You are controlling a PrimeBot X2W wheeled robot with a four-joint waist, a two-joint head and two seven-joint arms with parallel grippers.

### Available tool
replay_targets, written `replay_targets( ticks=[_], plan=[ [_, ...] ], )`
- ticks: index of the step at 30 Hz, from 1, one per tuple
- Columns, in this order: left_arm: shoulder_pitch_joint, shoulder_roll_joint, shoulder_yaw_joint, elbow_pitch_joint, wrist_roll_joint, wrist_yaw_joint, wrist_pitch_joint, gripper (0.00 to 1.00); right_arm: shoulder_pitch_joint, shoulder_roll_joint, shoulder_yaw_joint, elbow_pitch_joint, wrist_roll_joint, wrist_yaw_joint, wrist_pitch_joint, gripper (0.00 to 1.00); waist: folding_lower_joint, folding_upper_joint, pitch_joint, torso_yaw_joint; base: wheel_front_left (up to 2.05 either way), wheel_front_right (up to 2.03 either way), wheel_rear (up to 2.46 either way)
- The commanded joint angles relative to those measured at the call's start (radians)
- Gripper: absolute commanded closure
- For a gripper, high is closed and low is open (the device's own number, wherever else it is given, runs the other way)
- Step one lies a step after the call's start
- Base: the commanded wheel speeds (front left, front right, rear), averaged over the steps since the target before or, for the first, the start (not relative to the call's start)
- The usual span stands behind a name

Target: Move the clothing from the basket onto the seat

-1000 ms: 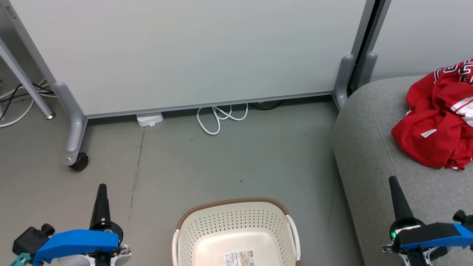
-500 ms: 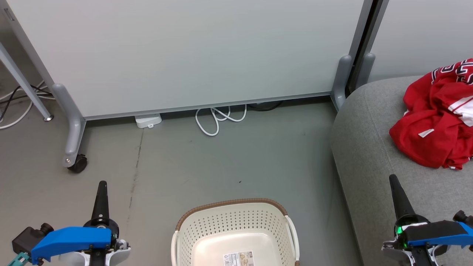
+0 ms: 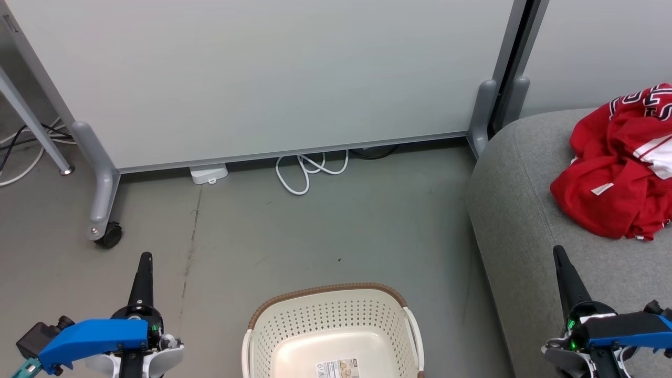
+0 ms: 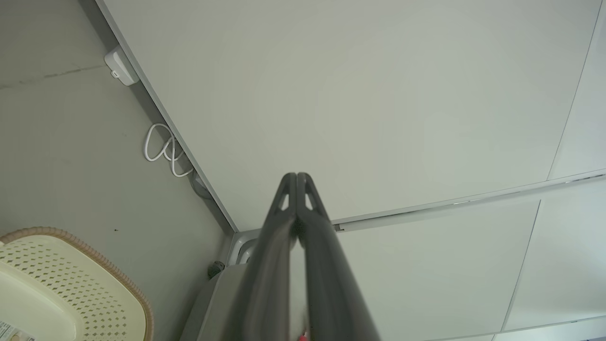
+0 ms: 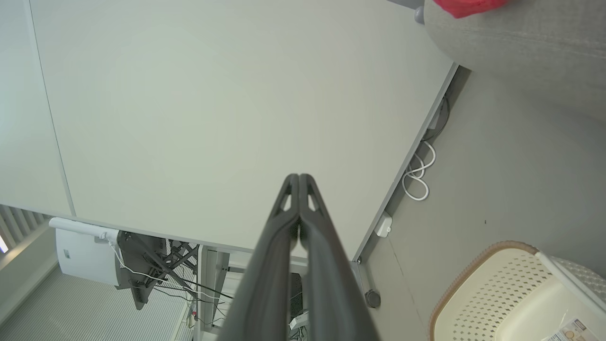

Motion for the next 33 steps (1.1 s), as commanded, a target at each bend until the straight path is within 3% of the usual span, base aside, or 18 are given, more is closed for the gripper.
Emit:
replay_targets(
  ticks=[1,33],
  plan=[
    [-0.017,0.004,0.006,-0.003,-0.017,-0.007,0.007,1.0,-0.022,-0.003,-0.002,-0.002,0.02,0.001,0.006,1.0,0.0,0.0,0.0,0.0,0.0,0.0,0.0],
    [-0.033,0.005,0.019,0.005,-0.245,-0.013,0.064,1.0,-0.035,-0.003,-0.013,0.009,0.245,0.001,0.062,1.0,0.0,0.0,-0.009,-0.012,0.0,0.0,0.0]
  ],
)
